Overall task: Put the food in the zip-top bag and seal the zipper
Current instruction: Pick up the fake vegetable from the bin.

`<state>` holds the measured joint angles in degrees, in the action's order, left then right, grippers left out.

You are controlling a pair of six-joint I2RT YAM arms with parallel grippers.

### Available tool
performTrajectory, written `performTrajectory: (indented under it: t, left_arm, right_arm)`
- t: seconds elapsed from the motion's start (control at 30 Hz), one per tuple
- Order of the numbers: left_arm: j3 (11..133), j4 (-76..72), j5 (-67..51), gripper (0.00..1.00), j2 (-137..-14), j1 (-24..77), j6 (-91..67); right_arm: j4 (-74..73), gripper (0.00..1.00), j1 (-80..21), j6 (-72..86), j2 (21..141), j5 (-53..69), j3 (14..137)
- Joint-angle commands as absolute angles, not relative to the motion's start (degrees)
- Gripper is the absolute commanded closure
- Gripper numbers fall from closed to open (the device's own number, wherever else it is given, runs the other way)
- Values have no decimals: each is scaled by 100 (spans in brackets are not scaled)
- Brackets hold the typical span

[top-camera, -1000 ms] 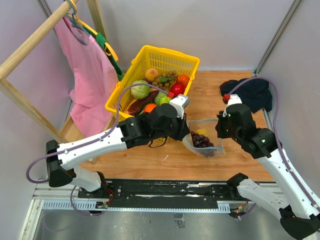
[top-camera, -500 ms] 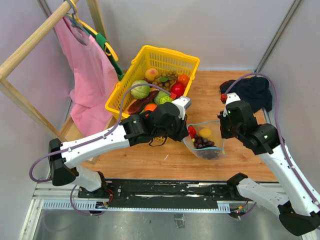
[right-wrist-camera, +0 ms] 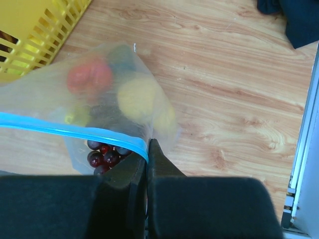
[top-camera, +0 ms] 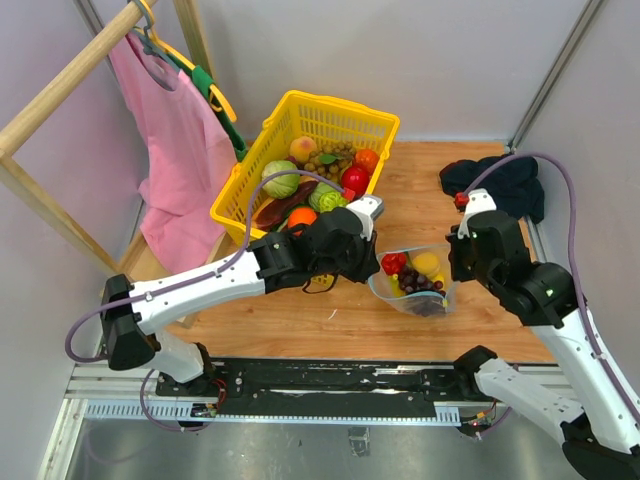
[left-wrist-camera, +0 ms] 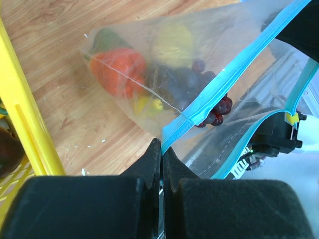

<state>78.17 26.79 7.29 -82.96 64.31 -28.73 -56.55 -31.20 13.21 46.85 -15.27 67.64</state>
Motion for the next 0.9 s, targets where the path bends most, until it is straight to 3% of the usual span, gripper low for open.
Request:
performTrajectory:
  t: [0.0,0.23,0.87]
  left_arm:
    - [7629,2306,732,99,-8400,6384,-2863]
    - [7655,2207,573,90,-8556,6385,-2859]
    - [8334,2892,1208,36,-7755,5739,-1955]
  right_arm:
    - [-5212,100,-3049,1473,4396,-1815,6622]
    - [-4975,99,-3050,1696,4317,-1729,6400]
    - [-4843,100,-3049,1796,4236,-2018,6278]
